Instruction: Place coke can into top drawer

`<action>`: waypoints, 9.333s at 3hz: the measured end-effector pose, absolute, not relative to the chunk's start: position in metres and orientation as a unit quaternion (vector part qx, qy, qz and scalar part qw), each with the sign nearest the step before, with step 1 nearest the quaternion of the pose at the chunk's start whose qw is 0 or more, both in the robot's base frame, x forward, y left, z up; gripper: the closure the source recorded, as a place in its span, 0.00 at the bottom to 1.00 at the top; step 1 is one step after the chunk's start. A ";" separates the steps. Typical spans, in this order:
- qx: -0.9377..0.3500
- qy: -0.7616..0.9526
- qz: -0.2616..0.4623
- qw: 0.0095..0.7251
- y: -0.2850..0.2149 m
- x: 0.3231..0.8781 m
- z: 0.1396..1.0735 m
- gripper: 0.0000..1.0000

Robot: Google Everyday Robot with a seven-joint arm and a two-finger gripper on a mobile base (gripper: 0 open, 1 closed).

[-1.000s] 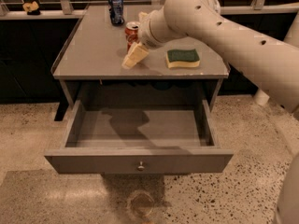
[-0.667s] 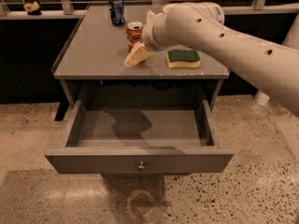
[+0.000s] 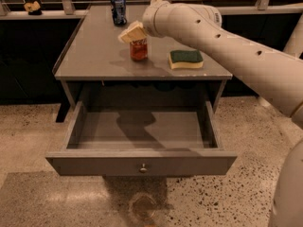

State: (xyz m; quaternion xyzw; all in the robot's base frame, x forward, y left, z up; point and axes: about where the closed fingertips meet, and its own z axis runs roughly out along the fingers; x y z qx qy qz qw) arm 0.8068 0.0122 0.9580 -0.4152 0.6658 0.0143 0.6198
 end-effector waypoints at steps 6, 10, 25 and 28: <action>-0.440 0.691 0.037 0.572 0.025 0.795 0.904 0.19; -0.448 0.687 0.032 0.571 0.027 0.788 0.908 1.00; -0.359 0.790 0.140 0.477 0.009 0.574 0.665 1.00; -0.356 0.794 0.142 0.472 0.008 0.577 0.663 0.58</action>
Offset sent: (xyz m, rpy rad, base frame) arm -0.0004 0.0025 -0.0470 -0.0313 0.0545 0.0298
